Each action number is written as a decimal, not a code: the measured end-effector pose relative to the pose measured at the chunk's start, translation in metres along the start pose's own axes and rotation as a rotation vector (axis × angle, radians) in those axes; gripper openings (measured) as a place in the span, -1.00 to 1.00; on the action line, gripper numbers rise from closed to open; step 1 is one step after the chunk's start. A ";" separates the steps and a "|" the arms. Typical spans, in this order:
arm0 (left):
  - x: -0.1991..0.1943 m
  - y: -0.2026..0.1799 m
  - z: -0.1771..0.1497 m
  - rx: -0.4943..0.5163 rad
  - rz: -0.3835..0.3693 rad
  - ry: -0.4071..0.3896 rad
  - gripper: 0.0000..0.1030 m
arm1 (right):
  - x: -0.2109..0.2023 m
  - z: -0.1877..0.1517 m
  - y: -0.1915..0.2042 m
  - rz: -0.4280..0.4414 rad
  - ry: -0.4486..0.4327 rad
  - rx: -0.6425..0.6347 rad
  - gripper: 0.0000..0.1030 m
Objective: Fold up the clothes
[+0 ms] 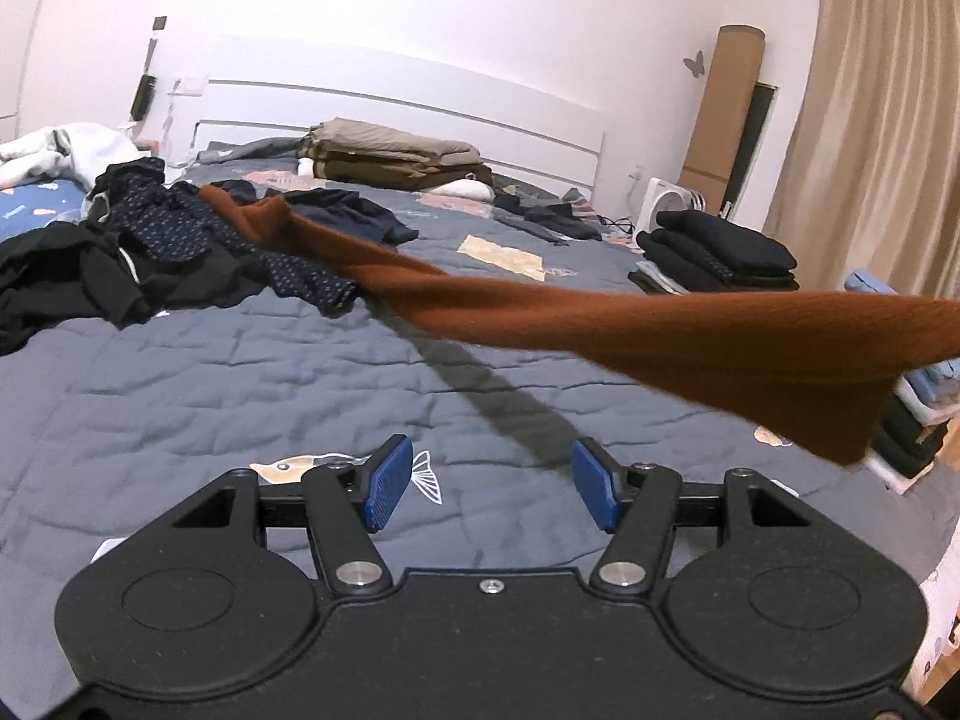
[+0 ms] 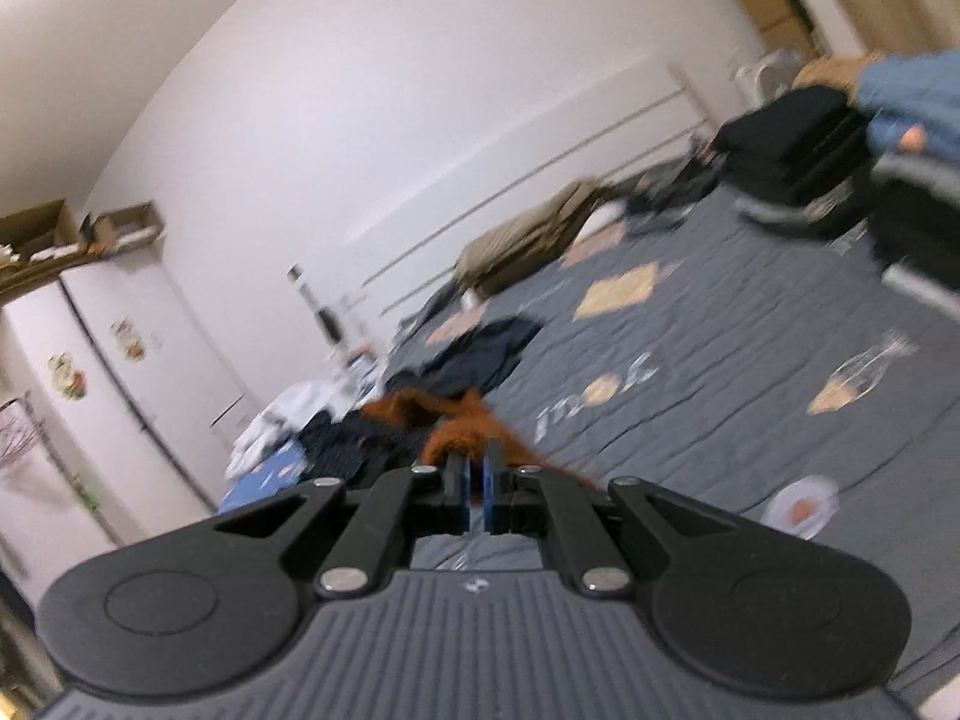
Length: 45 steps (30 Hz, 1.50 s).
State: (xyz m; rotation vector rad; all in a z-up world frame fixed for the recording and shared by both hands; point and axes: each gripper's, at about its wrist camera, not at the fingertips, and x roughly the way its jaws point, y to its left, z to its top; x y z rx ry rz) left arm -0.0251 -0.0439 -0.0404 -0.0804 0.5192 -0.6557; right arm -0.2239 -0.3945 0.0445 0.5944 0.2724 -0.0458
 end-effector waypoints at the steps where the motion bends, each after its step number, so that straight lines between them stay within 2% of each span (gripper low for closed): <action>1: 0.000 -0.002 0.000 0.004 -0.003 -0.001 0.14 | -0.005 0.003 -0.006 -0.018 -0.004 0.000 -0.93; 5: 0.001 -0.008 0.000 0.021 -0.016 0.000 0.15 | -0.019 0.010 -0.027 -0.093 0.003 -0.011 -0.92; 12: 0.005 -0.015 -0.004 0.047 -0.042 0.028 0.27 | 0.012 -0.010 -0.034 -0.221 0.264 -0.132 -0.83; 13: 0.005 -0.015 -0.005 0.049 -0.045 0.030 0.29 | 0.016 -0.012 -0.035 -0.234 0.301 -0.144 -0.80; 15: 0.005 -0.016 -0.005 0.050 -0.052 0.034 0.32 | 0.010 -0.011 -0.033 -0.226 0.320 -0.136 -0.64; 17: 0.005 -0.016 -0.004 0.045 -0.061 0.037 0.34 | 0.003 -0.009 -0.030 -0.195 0.312 -0.138 -0.26; 20: 0.005 -0.018 -0.004 0.038 -0.073 0.041 0.34 | -0.003 -0.007 -0.027 -0.209 0.284 -0.157 -0.11; 25: 0.005 -0.026 -0.007 0.041 -0.124 0.053 0.35 | 0.024 -0.013 -0.030 -0.212 0.274 -0.141 -0.04; 29: 0.004 -0.033 -0.012 0.057 -0.153 0.064 0.36 | 0.057 -0.028 -0.040 -0.225 0.302 -0.110 -0.03; 35: 0.005 -0.043 -0.017 0.077 -0.186 0.079 0.36 | 0.097 -0.049 -0.072 -0.298 0.330 0.000 -0.02; 39: 0.005 -0.049 -0.019 0.086 -0.210 0.083 0.36 | 0.109 -0.057 -0.095 -0.361 0.346 0.036 -0.02; 45: 0.007 -0.058 -0.022 0.090 -0.242 0.098 0.36 | 0.109 -0.059 -0.124 -0.402 0.341 0.092 -0.02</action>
